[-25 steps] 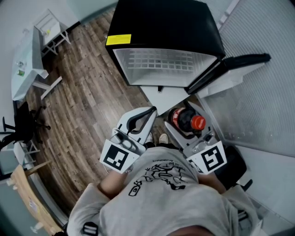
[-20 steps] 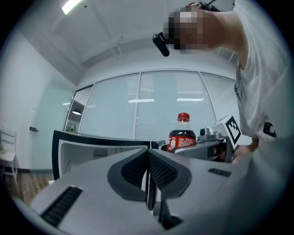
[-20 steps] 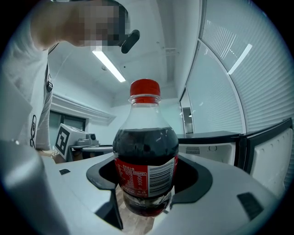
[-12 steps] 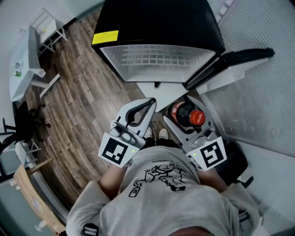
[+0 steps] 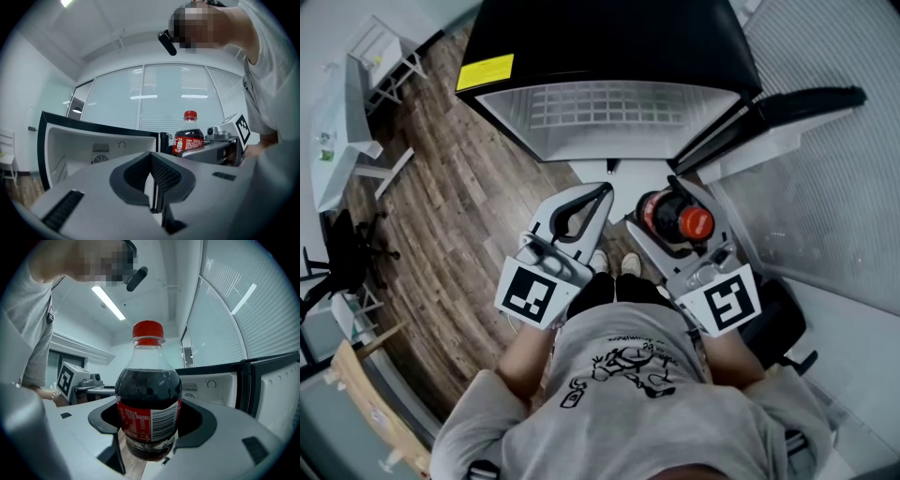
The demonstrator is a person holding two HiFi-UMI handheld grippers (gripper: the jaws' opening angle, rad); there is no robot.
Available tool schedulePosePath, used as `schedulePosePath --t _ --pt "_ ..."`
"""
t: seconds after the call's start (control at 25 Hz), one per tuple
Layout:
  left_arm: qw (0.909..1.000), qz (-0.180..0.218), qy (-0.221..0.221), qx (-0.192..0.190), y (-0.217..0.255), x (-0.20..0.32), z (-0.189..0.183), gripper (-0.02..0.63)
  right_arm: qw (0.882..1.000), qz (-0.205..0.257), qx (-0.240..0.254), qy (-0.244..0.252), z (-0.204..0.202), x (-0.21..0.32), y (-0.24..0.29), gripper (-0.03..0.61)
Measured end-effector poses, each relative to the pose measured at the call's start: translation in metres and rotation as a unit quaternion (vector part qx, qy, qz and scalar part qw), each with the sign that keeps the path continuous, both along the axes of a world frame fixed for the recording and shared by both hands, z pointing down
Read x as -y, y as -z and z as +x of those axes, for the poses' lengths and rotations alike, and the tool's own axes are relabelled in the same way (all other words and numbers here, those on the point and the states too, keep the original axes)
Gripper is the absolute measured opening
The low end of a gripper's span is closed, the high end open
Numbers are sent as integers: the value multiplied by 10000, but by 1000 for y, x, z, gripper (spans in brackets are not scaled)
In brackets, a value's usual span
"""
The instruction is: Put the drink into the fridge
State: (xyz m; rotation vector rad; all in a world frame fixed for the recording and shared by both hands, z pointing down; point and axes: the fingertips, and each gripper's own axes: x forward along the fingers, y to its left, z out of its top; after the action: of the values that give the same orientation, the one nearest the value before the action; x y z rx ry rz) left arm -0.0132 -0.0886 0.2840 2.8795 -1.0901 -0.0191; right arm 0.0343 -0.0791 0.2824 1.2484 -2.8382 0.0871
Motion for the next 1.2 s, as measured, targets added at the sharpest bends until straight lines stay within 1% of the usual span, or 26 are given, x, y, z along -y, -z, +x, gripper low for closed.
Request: schedulePosePath --t 0.12,0.32,0.72,1.0,1.2 --pt "10000 -9 36 -27 -5 9 1 2 10000 24 -9 0 1 8 -5 325" --pt "10000 -15 24 35 -15 21 3 2 10000 90 -36 -8 2 24 -10 325" --pt "10000 23 26 74 -35 45 -1 2 9999 27 -148 -71 2 50 -35 325" --pt "10000 -35 32 1 -47 58 -2 2 9995 17 -267 -191 2 69 -53 325" --pt "10000 30 -54 -34 -52 68 0 2 9992 107 -282 -267 2 86 -55 325"
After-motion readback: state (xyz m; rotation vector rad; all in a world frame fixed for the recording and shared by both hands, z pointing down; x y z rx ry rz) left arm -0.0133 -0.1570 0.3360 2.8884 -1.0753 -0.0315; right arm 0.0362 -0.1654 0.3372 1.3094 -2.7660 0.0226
